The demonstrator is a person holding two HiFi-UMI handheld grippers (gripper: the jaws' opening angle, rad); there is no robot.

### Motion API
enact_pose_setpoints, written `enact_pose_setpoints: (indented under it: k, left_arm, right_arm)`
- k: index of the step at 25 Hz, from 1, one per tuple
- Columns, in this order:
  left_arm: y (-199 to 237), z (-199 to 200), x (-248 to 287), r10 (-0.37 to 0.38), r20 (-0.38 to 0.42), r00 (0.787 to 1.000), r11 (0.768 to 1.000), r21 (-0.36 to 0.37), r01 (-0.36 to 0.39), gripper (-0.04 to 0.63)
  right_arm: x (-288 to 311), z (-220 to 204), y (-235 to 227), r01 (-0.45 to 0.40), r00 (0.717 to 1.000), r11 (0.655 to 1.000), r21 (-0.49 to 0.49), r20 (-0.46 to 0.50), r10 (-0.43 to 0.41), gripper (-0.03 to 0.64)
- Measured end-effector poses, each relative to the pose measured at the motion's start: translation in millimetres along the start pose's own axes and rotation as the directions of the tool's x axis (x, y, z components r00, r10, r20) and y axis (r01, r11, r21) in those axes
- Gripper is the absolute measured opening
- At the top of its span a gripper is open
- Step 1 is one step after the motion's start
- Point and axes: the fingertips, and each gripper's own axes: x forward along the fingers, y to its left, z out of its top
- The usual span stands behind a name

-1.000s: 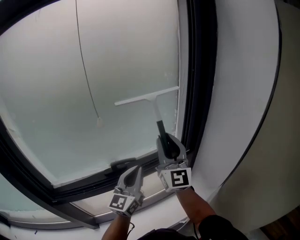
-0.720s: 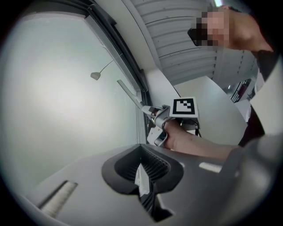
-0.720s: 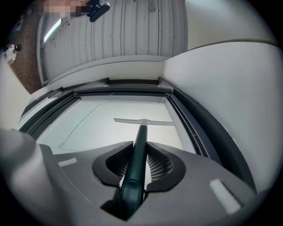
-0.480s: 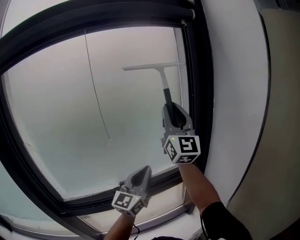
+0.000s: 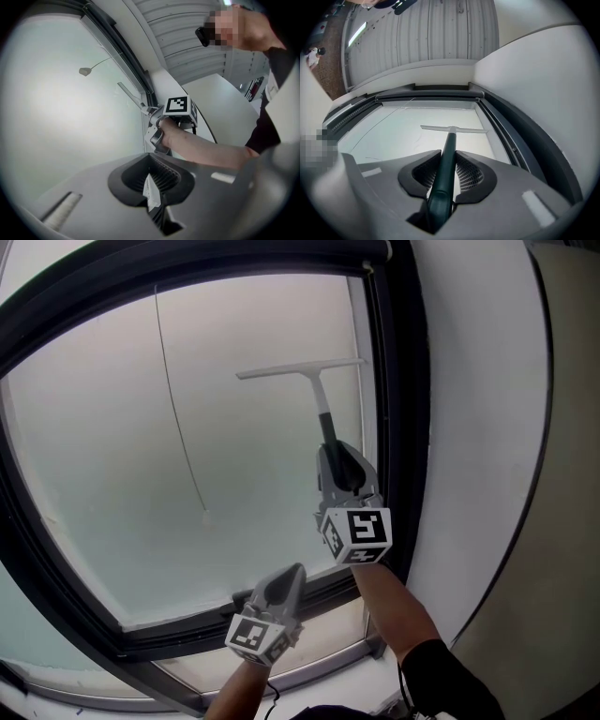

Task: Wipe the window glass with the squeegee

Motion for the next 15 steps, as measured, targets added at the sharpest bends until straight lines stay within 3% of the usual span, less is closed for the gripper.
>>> enact_pose_setpoints:
  k: [6, 15]
  left_arm:
    - [7, 7, -1, 0.028, 0.0, 1.0, 0.999, 0.019, -0.028, -0.002]
    - [3, -3, -14, 0.044, -0.025, 0.999, 0.999, -0.009, -0.044, -0.002]
  right_arm:
    - [-9, -6, 1, -0.009, 1.0, 1.0, -0.001, -0.009, 0.009, 0.097]
    - [-26, -16, 4, -0.004, 0.999, 1.0, -0.011, -0.041, 0.004, 0.097]
